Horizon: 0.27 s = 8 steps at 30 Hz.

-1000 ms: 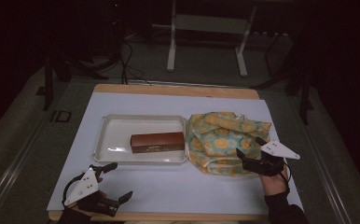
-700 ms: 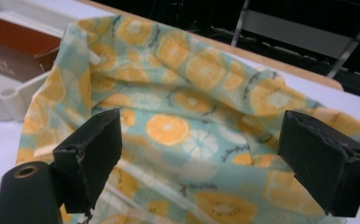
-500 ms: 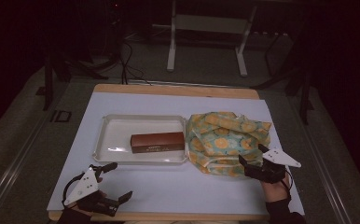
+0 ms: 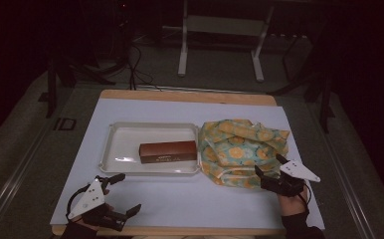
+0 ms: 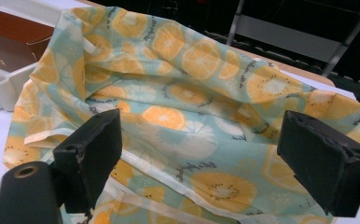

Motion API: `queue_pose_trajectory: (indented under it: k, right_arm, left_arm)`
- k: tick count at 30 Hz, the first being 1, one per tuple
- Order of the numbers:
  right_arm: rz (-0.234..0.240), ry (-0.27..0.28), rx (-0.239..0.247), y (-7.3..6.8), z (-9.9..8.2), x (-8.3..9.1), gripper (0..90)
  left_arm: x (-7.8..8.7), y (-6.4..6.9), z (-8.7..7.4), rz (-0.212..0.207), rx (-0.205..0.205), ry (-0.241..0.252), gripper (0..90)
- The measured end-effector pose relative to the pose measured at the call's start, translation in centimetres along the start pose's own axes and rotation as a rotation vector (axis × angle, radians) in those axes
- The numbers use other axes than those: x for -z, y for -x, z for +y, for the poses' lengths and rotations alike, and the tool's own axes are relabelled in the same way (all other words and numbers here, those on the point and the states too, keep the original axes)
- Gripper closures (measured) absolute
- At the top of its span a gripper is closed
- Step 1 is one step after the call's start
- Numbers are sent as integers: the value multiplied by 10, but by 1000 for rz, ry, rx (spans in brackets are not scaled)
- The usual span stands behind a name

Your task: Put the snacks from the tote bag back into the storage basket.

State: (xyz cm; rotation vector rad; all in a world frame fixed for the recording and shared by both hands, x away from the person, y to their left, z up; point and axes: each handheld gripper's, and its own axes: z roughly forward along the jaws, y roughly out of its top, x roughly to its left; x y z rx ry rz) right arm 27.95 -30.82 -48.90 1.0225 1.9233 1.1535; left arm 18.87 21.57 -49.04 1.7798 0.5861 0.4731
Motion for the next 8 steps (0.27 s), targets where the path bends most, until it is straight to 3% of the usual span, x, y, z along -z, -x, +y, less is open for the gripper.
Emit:
queue_pose_trajectory:
  k: [8]
  right_arm:
    - [4,6,-7,1,0,-1,141]
  left_arm:
    - [0,0,0,-1,-1,-2,0]
